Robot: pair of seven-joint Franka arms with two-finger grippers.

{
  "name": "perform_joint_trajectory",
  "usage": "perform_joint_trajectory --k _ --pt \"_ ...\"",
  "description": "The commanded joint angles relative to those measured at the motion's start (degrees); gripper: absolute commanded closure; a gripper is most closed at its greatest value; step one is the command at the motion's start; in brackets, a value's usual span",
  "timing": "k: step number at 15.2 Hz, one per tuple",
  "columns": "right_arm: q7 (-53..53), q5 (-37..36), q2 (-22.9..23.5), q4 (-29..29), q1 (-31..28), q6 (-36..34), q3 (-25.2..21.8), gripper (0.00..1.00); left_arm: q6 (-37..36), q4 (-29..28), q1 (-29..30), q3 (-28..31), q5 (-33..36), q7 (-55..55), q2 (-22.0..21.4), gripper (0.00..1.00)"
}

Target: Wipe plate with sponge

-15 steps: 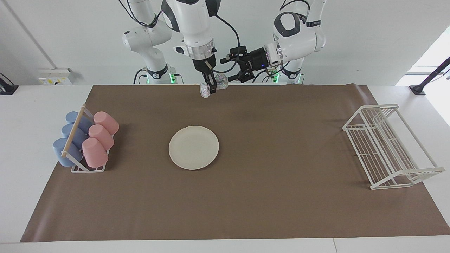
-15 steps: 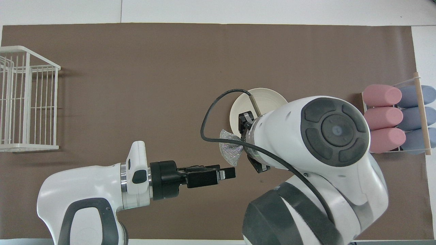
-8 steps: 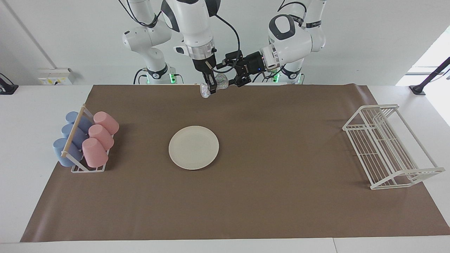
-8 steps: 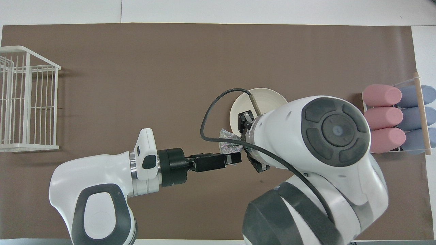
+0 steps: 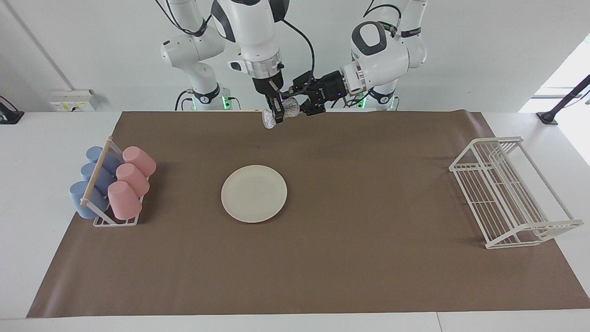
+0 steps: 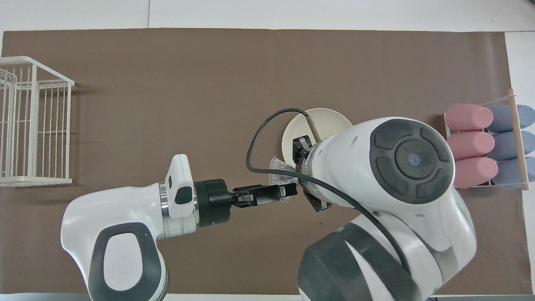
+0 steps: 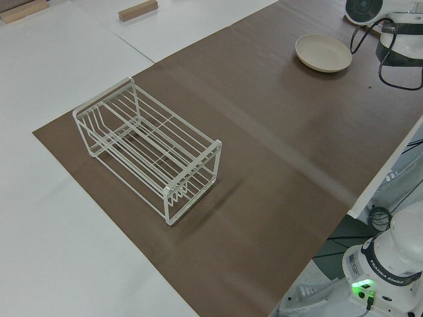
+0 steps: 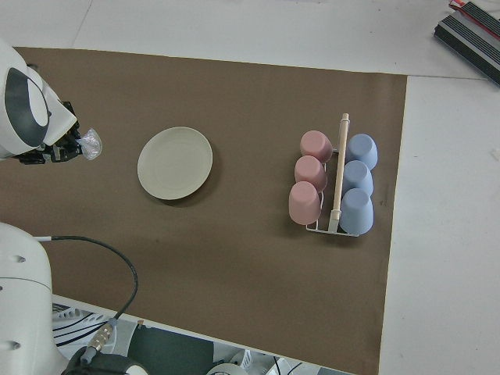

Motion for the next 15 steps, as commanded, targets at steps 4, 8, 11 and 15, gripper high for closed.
perform_joint_trajectory --k 4,8,11,15 --pt "1.1 0.2 0.5 0.9 -0.9 0.7 0.4 1.0 -2.2 -0.2 1.8 0.5 -0.7 -1.6 -0.2 1.0" --pt "1.1 0.3 0.2 0.8 -1.5 1.1 -0.1 0.0 -2.8 -0.4 1.8 0.5 -0.6 -1.8 -0.3 1.0" --pt "-0.8 0.1 -0.3 0.7 -2.4 1.0 -0.1 0.0 -2.8 -0.4 1.9 0.5 -0.6 -2.1 -0.3 1.0" --pt "-20.9 0.0 -1.9 0.5 -7.3 0.1 -0.2 0.0 -2.7 -0.9 1.9 0.5 -0.1 -3.8 -0.4 1.0"
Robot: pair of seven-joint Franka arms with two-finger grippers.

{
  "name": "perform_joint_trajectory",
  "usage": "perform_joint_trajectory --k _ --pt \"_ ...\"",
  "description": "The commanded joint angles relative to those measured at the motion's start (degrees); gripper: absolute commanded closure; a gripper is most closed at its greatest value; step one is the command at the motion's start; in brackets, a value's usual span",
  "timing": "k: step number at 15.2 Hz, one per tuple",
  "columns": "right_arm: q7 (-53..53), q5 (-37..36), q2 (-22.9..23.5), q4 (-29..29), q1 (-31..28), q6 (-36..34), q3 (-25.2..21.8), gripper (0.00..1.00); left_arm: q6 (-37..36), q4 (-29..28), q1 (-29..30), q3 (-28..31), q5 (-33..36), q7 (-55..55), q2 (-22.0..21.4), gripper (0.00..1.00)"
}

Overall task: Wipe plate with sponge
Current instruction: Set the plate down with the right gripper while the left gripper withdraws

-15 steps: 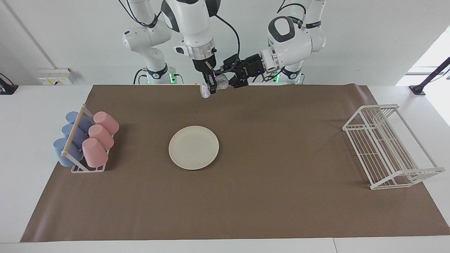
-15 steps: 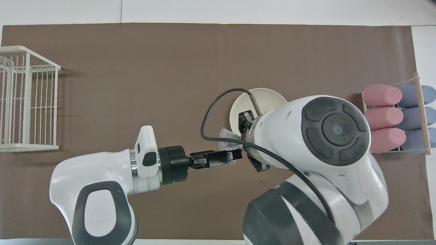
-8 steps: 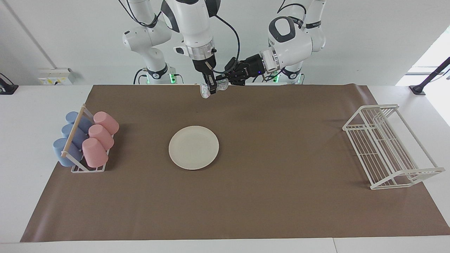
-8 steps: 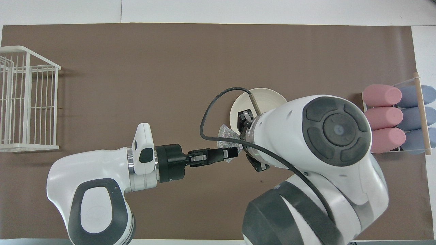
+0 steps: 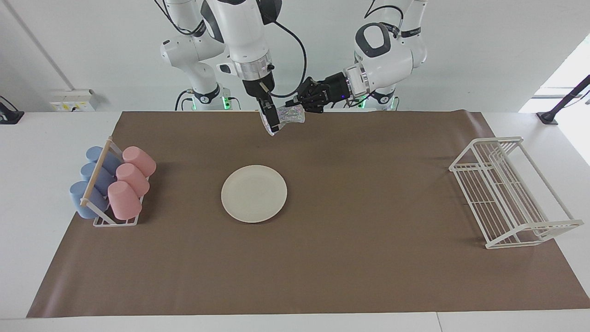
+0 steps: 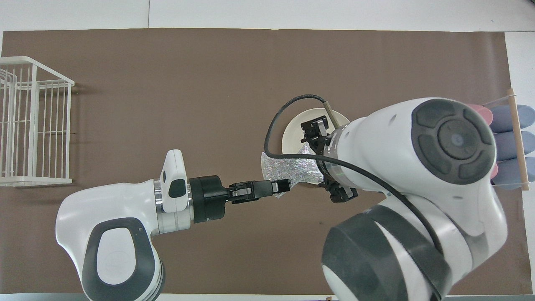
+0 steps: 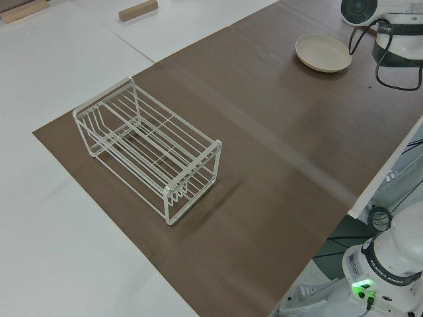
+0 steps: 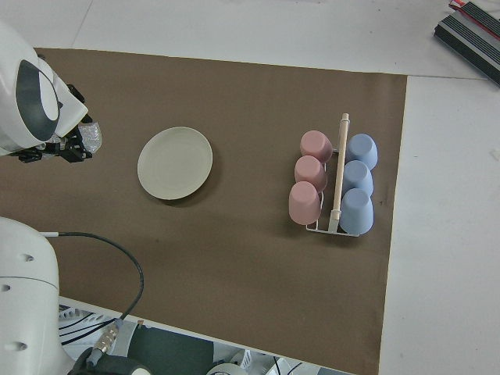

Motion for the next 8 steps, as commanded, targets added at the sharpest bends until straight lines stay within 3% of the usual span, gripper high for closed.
perform_joint_trajectory --k 1,8 --pt "-15.4 0.0 -2.4 -0.3 -5.2 -0.9 0.2 0.0 -1.2 -1.1 1.0 0.0 0.8 -1.7 -0.6 1.0" --pt "-52.7 0.0 -5.6 -0.3 -18.6 -10.8 0.1 0.0 -1.7 -1.6 4.2 0.0 19.5 -13.9 -0.4 1.0"
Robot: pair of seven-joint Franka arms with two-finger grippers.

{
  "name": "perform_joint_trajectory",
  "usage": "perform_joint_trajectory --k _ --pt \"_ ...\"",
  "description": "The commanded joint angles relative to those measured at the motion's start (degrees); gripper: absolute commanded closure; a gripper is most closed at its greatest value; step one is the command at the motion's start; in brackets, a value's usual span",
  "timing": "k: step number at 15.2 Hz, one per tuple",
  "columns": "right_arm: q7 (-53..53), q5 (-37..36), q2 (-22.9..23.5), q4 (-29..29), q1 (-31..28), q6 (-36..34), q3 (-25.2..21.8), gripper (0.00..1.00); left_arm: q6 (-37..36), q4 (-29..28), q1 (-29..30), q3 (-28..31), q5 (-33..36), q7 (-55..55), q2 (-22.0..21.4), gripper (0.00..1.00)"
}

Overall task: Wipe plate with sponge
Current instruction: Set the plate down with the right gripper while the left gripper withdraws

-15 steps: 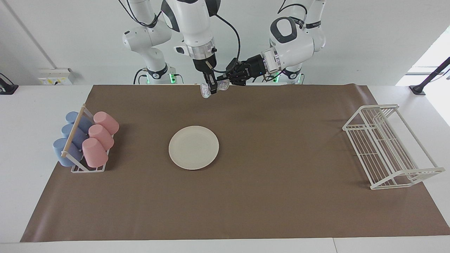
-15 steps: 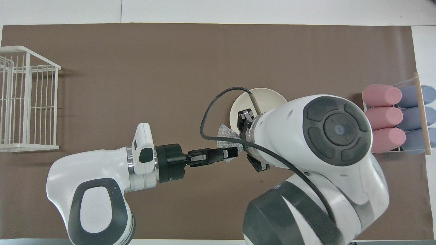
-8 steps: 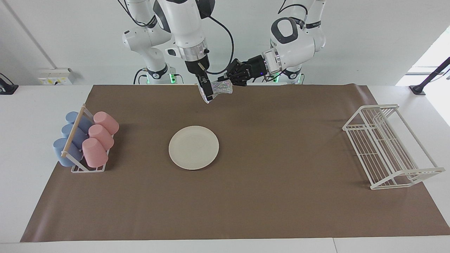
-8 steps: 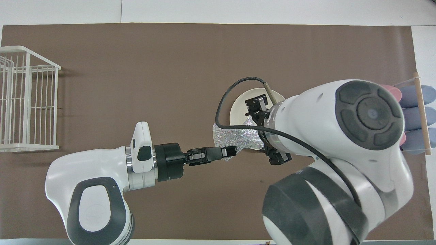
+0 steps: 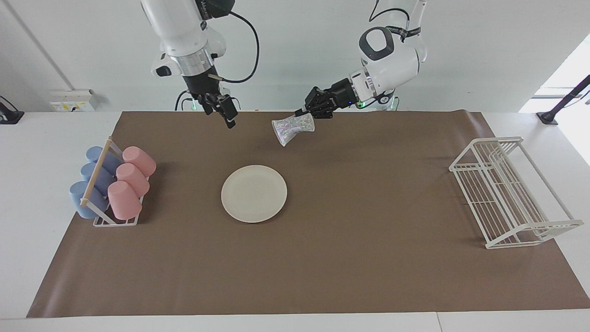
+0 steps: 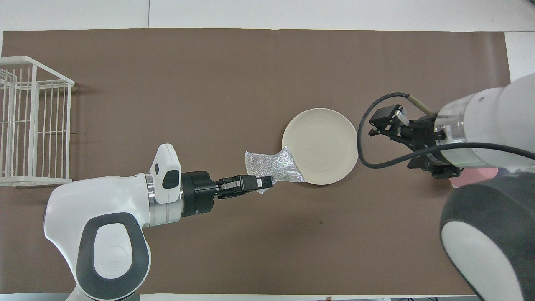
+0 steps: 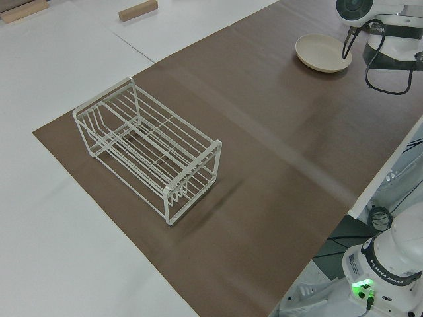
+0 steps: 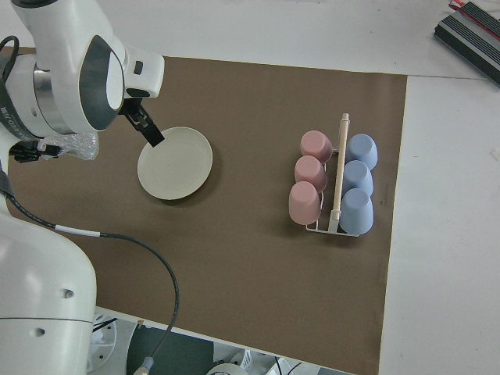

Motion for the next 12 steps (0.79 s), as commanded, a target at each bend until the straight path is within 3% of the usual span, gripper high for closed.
perform_joint_trajectory --k 1,5,8,12 --pt "-15.0 0.0 -0.7 -0.3 -5.8 -3.2 0.7 0.0 -1.7 -0.5 1.6 -0.2 10.7 -7.0 -0.2 1.0" --pt "-34.6 -0.7 -0.1 0.4 -9.0 -2.8 0.7 0.0 -13.1 3.2 8.4 -0.2 30.1 -16.3 0.4 1.0" --pt "-40.7 -0.7 1.5 3.9 -9.4 -5.3 0.6 0.0 -20.2 7.5 11.9 -0.2 41.9 -19.8 2.3 1.0" --pt "-46.4 -4.9 3.8 9.5 -9.4 -11.3 0.7 0.0 -26.4 12.2 12.3 -0.2 57.3 -26.0 4.2 1.0"
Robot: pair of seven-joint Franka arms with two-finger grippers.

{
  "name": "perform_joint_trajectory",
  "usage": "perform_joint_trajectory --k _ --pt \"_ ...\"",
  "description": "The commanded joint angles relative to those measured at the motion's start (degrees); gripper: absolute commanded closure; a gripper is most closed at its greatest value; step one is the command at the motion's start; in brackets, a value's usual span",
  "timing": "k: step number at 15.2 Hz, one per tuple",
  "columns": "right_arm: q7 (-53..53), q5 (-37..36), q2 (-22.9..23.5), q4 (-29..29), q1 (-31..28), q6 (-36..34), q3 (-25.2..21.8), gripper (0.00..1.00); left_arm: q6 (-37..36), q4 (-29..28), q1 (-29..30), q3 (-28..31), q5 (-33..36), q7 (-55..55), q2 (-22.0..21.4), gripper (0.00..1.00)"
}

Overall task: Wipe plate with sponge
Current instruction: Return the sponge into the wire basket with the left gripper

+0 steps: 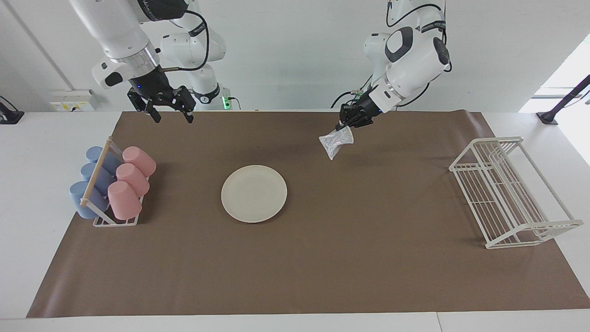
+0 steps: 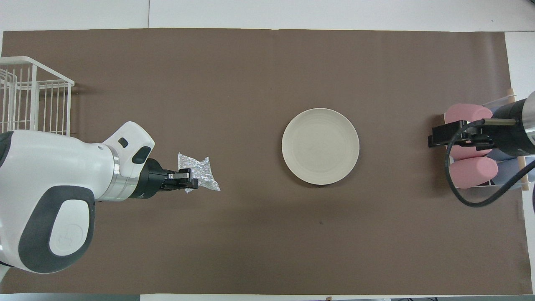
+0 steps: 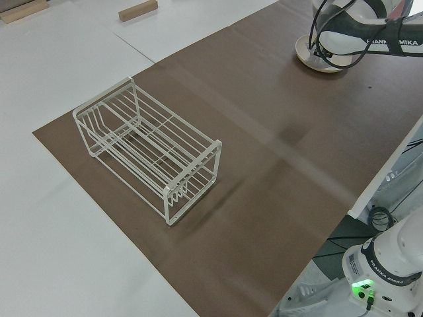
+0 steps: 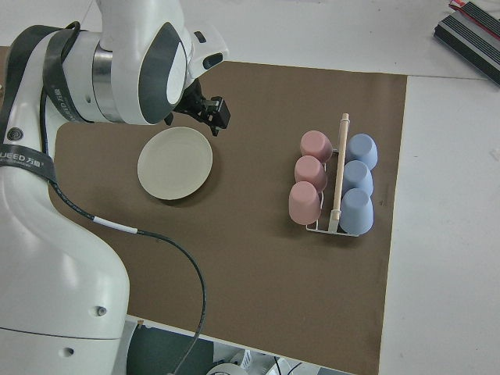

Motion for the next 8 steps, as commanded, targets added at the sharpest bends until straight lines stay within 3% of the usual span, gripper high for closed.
perform_joint_trajectory --k 1,3,8 --pt "-4.9 -2.5 2.6 4.5 -0.7 -3.9 0.5 0.0 -6.4 6.0 0.3 -0.5 11.5 -6.1 3.1 1.0" --pt "-5.2 -2.4 2.4 4.4 -0.8 -5.1 0.6 0.0 -11.3 8.6 0.4 -0.5 18.6 -7.5 4.1 1.0" --pt "-9.6 -2.5 2.7 4.5 -1.8 -6.0 -1.2 0.0 -19.1 8.7 0.1 -0.5 37.8 -8.7 3.8 1.0"
